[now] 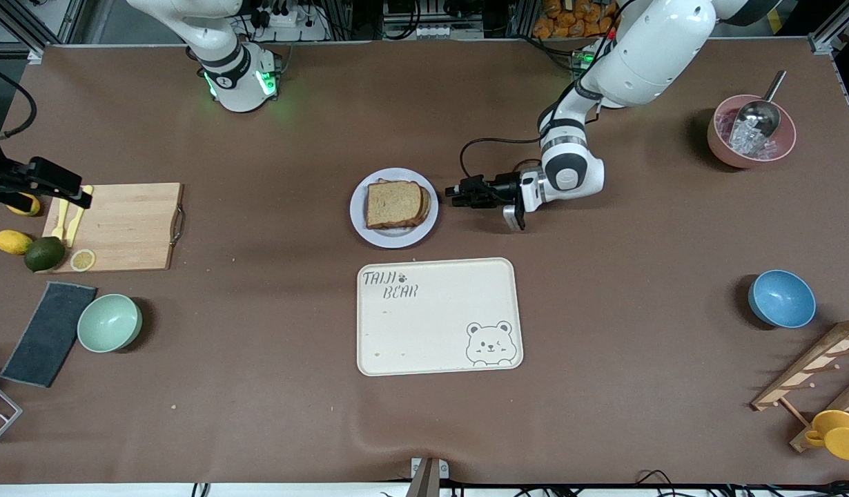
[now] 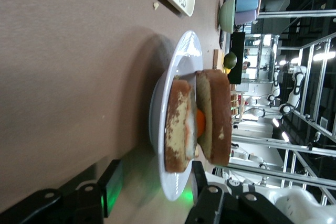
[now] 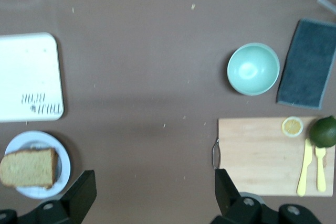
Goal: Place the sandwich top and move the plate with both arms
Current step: 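Withdraw the right gripper while the left gripper approaches the plate rim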
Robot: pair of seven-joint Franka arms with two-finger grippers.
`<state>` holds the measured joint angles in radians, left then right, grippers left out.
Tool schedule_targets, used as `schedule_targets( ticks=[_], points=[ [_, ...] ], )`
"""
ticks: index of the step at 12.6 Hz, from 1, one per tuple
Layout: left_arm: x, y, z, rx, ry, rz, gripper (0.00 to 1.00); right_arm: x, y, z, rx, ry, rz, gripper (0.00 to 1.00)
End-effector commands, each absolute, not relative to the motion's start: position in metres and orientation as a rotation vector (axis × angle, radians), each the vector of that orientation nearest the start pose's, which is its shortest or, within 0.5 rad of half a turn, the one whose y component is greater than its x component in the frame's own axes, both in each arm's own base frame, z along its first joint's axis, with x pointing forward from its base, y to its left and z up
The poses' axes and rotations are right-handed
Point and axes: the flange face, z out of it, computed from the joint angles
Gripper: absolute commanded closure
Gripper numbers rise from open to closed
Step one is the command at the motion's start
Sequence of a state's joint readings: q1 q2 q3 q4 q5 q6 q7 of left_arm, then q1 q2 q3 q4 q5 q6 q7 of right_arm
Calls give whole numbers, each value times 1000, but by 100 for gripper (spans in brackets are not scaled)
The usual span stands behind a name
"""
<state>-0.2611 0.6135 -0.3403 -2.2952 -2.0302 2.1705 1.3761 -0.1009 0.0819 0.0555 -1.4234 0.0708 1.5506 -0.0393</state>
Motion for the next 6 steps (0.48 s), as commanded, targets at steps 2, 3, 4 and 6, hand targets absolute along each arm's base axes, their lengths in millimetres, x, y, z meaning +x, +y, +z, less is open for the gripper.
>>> schedule_targets(
  ticks=[2, 3, 4, 6],
  points=[
    [366, -337, 84, 1883, 75, 9, 46, 549, -12, 664, -3094, 0, -140, 0],
    [368, -338, 82, 1883, 80, 12, 47, 554, -12, 660, -3093, 1, -147, 0],
    [368, -340, 80, 1882, 80, 8, 50, 556, -10, 660, -3090, -6, -161, 0],
    [371, -342, 78, 1884, 92, 14, 52, 555, 4, 661, -3091, -46, -160, 0]
  ],
)
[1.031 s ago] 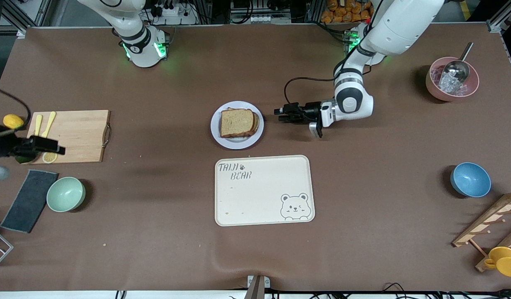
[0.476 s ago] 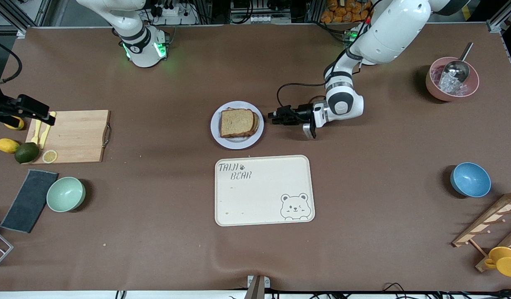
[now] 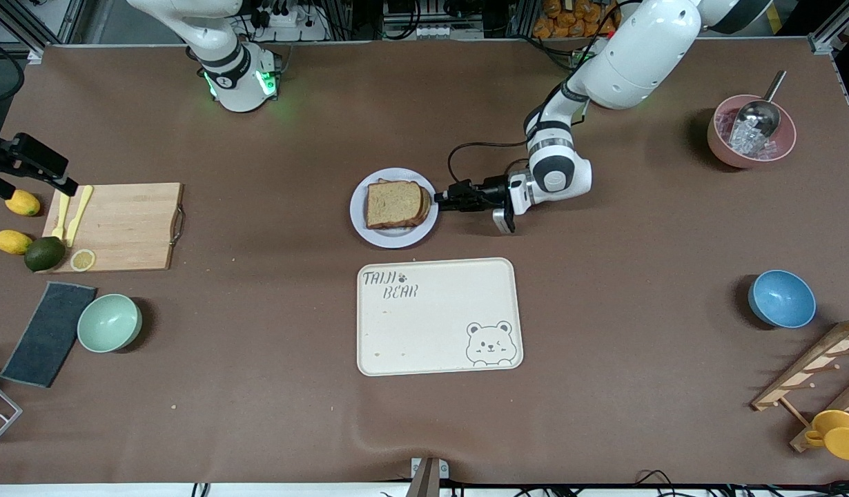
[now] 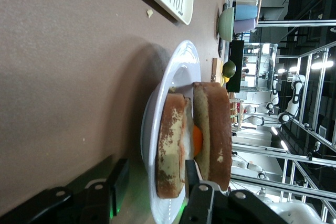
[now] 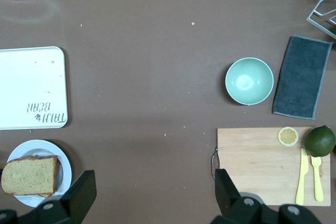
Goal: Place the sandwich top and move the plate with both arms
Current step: 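Withdraw the right gripper while the left gripper approaches the plate rim, then grasp the white plate rim with the left gripper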
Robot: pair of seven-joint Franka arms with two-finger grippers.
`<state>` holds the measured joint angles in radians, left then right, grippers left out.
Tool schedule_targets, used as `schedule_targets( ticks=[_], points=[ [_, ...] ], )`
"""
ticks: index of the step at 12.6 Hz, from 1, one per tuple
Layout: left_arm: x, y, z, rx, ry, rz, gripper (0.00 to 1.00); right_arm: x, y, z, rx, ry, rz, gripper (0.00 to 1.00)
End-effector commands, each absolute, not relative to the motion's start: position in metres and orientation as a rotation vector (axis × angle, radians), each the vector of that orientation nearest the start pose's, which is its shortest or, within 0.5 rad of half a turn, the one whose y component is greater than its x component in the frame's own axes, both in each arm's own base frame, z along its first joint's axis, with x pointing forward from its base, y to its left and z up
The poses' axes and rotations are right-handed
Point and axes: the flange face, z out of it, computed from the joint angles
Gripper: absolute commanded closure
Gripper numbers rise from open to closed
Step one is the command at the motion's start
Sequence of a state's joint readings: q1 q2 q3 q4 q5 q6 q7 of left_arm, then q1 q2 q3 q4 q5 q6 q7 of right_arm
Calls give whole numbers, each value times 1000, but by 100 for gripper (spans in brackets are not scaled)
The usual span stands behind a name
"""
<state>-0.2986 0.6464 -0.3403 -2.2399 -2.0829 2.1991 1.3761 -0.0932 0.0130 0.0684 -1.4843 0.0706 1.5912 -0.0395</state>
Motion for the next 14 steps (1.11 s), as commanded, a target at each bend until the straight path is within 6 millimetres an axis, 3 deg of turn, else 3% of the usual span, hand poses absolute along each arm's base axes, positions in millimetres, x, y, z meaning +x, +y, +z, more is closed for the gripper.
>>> schedule_targets(
  ticks=[1, 4, 10, 14],
  points=[
    [369, -344, 78, 1889, 86, 12, 54, 552, 10, 663, -3092, -61, -153, 0],
    [375, -348, 75, 1879, 92, 24, 60, 554, 13, 662, -3091, -65, -159, 0],
    [375, -349, 68, 1880, 78, 41, 66, 551, 47, 669, -3086, -106, -179, 0],
    [375, -350, 64, 1879, 81, 39, 72, 552, 44, 672, -3086, -95, -189, 0]
  ],
)
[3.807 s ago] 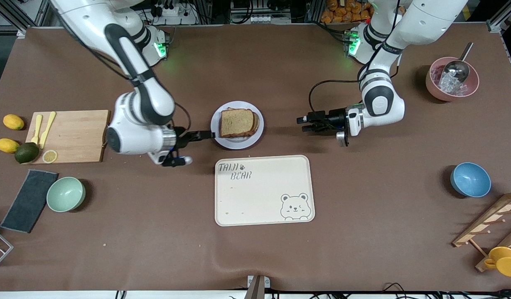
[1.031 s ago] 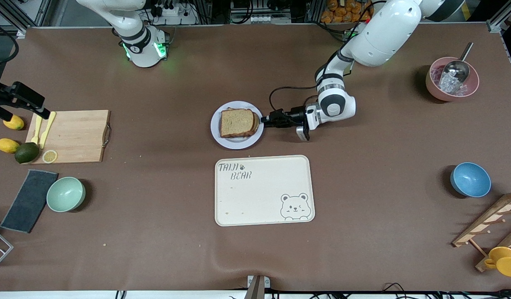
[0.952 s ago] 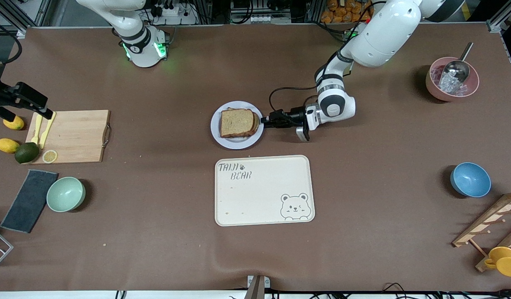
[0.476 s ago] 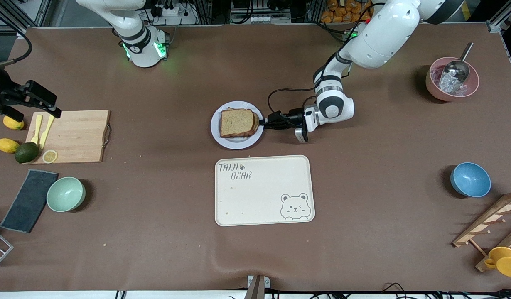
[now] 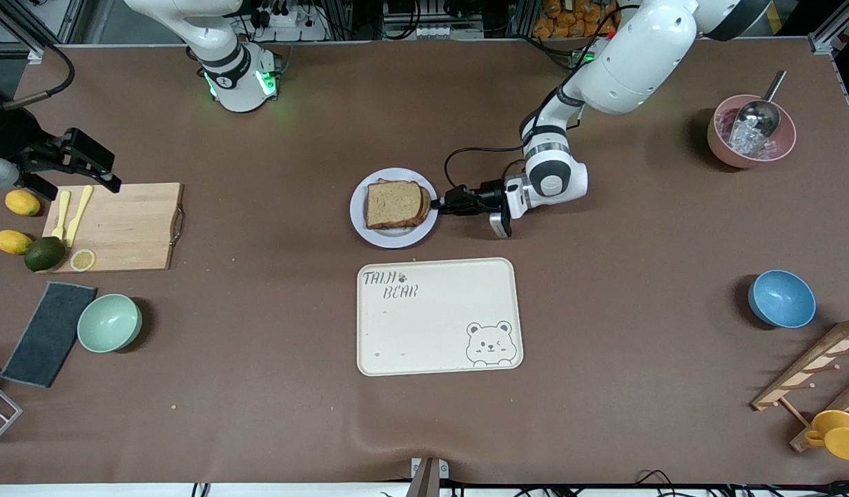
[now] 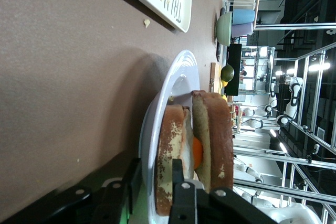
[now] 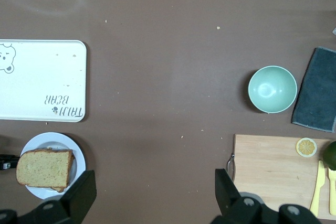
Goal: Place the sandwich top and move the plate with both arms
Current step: 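Grasp the white plate rim with the left gripper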
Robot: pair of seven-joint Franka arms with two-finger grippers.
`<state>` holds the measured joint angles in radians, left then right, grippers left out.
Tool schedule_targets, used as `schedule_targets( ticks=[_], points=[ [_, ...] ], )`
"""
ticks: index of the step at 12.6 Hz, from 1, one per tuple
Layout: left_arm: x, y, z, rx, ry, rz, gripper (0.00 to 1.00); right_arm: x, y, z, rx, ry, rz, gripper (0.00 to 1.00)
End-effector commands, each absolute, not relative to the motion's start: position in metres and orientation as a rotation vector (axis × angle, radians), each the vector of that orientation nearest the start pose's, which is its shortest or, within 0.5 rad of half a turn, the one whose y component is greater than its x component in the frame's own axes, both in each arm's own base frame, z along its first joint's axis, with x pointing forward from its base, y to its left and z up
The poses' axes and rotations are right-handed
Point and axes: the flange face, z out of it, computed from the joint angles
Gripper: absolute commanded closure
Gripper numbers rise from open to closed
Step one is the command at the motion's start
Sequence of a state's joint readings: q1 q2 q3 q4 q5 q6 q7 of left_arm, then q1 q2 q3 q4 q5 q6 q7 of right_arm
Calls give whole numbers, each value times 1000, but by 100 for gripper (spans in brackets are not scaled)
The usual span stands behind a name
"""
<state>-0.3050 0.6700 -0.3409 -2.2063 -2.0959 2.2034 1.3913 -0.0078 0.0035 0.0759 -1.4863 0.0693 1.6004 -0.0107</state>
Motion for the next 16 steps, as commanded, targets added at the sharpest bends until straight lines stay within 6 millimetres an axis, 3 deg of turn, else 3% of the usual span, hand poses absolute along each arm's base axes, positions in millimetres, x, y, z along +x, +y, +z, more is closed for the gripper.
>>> schedule_targets(
  ticks=[1, 5, 7, 9, 11, 16],
  points=[
    [374, -350, 64, 1880, 82, 38, 73, 551, 43, 673, -3088, -95, -189, 0],
    [374, -351, 63, 1880, 80, 38, 78, 551, 36, 673, -3088, -69, -183, 0],
    [373, -351, 62, 1881, 63, 46, 81, 550, 33, 669, -3087, 79, -141, 0],
    [372, -350, 60, 1883, 56, 53, 88, 552, 14, 666, -3085, 125, -135, 0],
    [372, -351, 58, 1883, 56, 52, 100, 552, 16, 666, -3086, 120, -135, 0],
    [370, -348, 50, 1890, 30, 71, 100, 551, 20, 665, -3087, 108, -128, 0]
  ],
)
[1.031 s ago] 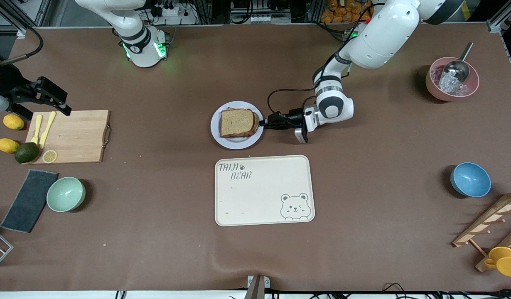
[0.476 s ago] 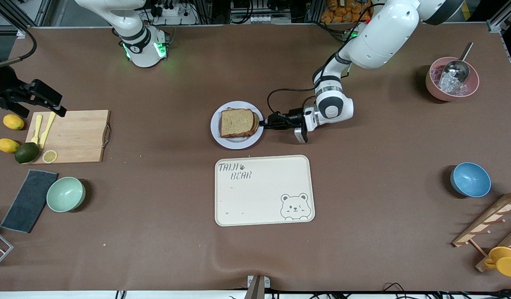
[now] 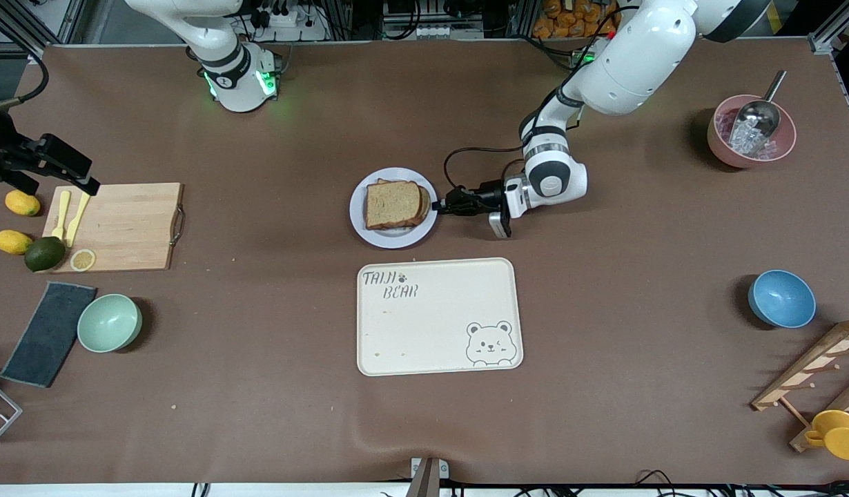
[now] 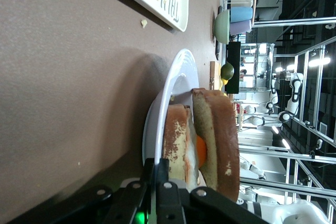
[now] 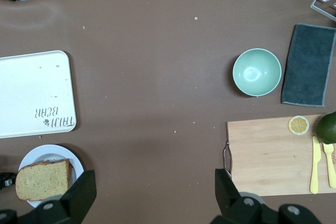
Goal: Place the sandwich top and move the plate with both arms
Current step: 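Grasp the white plate rim with the left gripper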
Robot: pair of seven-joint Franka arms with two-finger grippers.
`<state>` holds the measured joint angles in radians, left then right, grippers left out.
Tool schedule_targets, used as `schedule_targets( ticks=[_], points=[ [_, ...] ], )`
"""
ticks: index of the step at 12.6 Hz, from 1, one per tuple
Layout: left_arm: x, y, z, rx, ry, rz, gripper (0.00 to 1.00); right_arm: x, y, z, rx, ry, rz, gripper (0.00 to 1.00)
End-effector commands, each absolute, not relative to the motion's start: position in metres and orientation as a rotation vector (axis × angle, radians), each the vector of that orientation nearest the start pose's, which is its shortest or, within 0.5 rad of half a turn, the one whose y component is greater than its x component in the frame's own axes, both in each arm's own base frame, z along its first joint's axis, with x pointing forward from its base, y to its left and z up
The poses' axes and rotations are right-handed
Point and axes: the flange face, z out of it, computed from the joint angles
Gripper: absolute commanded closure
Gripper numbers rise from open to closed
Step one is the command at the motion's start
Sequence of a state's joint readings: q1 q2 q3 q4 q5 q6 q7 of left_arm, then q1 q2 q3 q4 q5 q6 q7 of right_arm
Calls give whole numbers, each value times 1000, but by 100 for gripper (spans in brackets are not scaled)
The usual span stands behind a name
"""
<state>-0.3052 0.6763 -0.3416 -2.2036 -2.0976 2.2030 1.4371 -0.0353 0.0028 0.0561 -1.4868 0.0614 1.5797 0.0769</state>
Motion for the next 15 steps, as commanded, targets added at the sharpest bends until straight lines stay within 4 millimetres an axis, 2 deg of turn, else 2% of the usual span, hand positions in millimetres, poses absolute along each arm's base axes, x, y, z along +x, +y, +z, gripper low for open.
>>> schedule_targets(
  ticks=[1, 9, 12, 15],
  points=[
    [370, -349, 50, 1889, 29, 72, 100, 551, 20, 665, -3087, 108, -128, 0],
    [372, -354, 58, 1867, 33, 108, 100, 552, 22, 663, -3087, 102, -121, 0],
    [373, -363, 68, 1842, 36, 120, 100, 553, 21, 662, -3087, 97, -121, 0],
    [376, -364, 74, 1835, 43, 131, 100, 553, 23, 663, -3089, 85, -124, 0]
  ],
)
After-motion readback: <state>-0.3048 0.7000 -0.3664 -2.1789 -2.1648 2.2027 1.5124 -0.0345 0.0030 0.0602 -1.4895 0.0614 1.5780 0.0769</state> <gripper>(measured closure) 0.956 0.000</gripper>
